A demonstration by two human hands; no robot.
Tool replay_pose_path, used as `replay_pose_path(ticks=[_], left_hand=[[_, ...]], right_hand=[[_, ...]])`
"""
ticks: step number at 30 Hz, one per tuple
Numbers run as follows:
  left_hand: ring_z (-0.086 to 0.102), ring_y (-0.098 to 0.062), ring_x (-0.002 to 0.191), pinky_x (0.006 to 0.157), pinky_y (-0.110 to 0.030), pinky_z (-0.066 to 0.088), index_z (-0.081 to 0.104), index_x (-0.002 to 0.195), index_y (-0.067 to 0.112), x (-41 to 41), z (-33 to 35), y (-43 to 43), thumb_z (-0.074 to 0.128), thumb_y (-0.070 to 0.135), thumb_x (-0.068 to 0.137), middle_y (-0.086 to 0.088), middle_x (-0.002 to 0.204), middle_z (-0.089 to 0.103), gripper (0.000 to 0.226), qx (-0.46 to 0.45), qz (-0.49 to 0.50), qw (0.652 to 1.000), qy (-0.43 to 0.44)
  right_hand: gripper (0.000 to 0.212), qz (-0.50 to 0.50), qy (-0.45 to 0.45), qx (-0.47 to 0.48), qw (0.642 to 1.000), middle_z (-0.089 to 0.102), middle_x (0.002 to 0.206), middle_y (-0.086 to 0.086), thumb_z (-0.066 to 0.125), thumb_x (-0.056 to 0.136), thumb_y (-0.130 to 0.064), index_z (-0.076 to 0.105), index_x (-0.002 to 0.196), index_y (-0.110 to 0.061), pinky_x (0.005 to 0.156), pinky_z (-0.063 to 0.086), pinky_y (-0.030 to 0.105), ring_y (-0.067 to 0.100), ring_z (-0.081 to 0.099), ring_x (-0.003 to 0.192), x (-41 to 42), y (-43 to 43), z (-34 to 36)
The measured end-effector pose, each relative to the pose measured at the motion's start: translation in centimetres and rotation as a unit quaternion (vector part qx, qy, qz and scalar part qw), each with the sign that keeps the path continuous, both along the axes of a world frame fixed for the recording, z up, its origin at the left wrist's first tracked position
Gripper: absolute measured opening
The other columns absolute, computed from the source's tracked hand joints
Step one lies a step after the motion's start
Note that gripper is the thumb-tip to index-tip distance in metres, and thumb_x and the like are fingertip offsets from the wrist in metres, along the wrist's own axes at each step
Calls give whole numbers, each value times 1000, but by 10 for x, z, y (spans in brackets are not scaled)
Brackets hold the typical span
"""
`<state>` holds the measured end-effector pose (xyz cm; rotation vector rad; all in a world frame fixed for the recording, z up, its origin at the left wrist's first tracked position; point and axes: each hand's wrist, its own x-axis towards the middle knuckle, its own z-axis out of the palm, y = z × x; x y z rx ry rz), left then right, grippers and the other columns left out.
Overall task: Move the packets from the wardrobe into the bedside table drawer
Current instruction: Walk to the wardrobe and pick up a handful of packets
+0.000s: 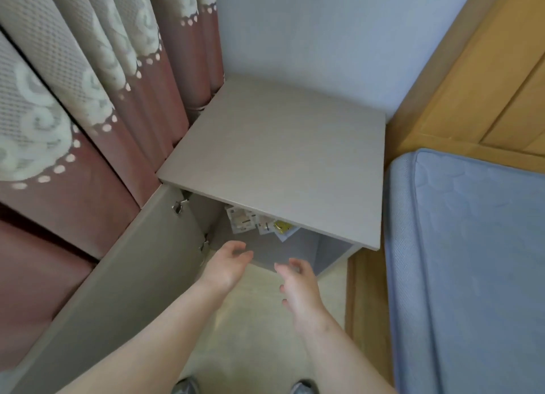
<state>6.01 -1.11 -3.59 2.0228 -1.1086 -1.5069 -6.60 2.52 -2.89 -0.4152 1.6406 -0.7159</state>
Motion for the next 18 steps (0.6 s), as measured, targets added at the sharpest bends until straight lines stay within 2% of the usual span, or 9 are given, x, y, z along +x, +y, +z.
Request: replay_pose_path(ticks=[2,7,12,15,18], left_hand=[[56,-29,113,94,-37,45,50,129,12,1,-34,-11,53,22,95,-6,128,54,36,0,-10,1000,-10],[59,-28,104,79,-28,42,55,123,12,4,-118,-50,53,16,92,-14,119,61,32,-32,-56,996,-62],[57,-26,114,89,-26,42,53,127,13,4,-210,-87,54,20,93,-10,123,60,35,-69,-102,988,-93],[57,-26,113,91,-26,44,49,129,16,9,-272,-105,50,21,94,-9,123,61,36,-89,-124,982,-112],[57,-25,115,92,-26,44,50,128,20,11,-332,-110,51,25,93,-8,123,61,36,-103,-135,976,-139]], right_hand=[[37,11,16,-5,1000,50,94,-2,57,91,-22,46,126,-18,75,39,27,10,47,74,1,-13,-36],[35,38,60,-32,997,52,92,1,58,90,-18,47,123,-14,75,37,25,11,46,70,2,-51,-129],[39,66,111,-79,988,54,106,4,60,90,-15,48,127,-9,63,37,22,17,49,90,-3,-96,-230],[40,80,123,-99,984,56,122,9,60,90,-17,47,128,-11,76,37,21,22,53,103,-5,-118,-290],[37,88,128,-124,980,55,115,8,60,90,-17,48,124,-12,84,40,25,22,53,100,-1,-132,-345]])
